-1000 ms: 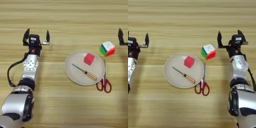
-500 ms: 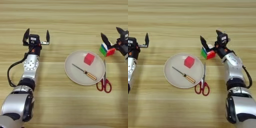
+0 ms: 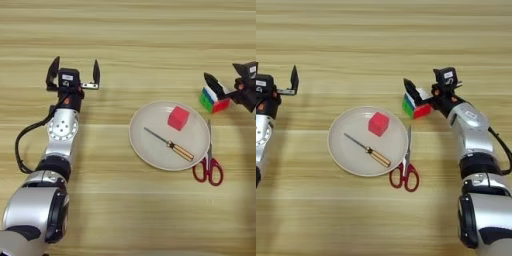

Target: Move the objects on the table

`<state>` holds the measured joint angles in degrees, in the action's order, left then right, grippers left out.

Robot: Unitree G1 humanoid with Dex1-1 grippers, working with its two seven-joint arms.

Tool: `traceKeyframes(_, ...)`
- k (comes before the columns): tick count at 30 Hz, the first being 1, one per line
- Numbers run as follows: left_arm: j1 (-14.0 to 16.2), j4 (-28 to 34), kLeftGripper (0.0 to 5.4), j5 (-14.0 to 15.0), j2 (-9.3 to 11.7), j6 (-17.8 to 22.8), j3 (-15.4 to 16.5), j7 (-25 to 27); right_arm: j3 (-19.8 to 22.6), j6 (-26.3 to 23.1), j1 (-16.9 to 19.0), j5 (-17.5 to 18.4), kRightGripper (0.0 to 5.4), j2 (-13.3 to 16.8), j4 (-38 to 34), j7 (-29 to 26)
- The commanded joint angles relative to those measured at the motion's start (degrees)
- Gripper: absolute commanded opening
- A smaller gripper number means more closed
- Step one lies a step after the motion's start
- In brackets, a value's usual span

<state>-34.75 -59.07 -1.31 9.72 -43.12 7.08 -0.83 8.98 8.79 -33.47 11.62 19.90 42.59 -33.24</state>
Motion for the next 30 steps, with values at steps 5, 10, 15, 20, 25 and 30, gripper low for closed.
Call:
traceKeyframes(5,-0.67,0.01,5.40,-0.28,-0.03,0.29,-0.30,-0.10,-1.46,-4.89,2.45,-0.77,5.38,0.56,-2.17,-1.16)
traceKeyframes(10,-0.67,0.02,5.40,-0.29,-0.05,0.28,-0.33,-0.13,-1.33,-7.00,2.31,-1.16,5.38,0.70,-0.63,-0.31)
traceKeyframes(15,-0.81,-0.12,5.40,-0.33,-0.13,0.33,-0.40,-0.25,-1.50,-7.66,1.39,-1.93,5.38,0.93,2.14,0.55)
traceKeyframes(20,-0.87,-0.20,5.40,-0.33,-0.18,0.34,-0.52,-0.37,-1.89,-7.36,0.72,-3.01,5.38,1.00,5.22,0.83)
traceKeyframes(25,-0.84,-0.12,5.40,-0.32,-0.22,0.35,-0.62,-0.44,-2.45,-7.07,0.47,-3.67,5.38,0.60,6.92,0.20)
traceKeyframes(30,-0.78,0.00,5.40,-0.32,-0.23,0.34,-0.66,-0.45,-2.12,-6.22,0.03,-3.72,5.09,0.53,8.12,0.36)
